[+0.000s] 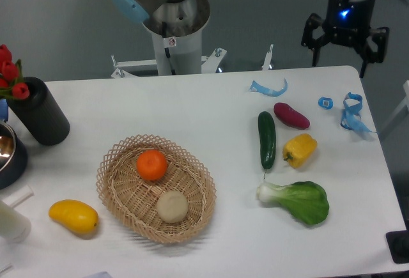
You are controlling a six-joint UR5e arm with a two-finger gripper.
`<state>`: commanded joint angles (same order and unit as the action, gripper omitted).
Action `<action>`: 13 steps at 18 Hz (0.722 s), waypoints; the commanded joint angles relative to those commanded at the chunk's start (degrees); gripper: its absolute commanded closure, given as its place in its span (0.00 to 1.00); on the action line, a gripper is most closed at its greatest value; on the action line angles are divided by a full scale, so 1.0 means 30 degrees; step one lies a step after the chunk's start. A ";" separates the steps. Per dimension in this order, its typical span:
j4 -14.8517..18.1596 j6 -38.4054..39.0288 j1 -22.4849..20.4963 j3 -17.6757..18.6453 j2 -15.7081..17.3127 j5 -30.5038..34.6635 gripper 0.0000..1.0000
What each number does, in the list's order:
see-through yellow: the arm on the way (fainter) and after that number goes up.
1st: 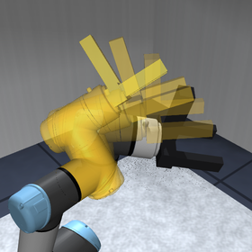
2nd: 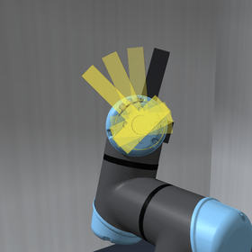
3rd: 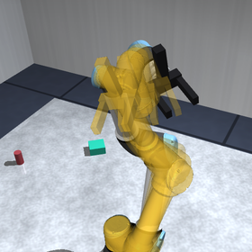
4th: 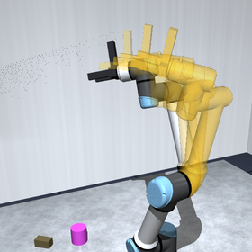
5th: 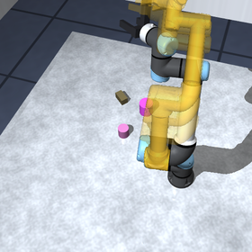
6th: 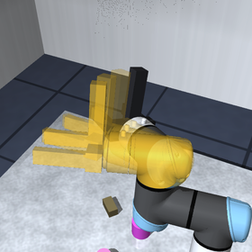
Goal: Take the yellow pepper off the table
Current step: 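Move the open gripper down toward the yellow bell pepper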
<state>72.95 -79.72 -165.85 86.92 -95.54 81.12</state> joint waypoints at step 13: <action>-0.3017 0.1399 0.0146 0.0673 -0.0849 -0.1319 0.00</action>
<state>63.90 -75.52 -165.41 88.94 -98.08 77.17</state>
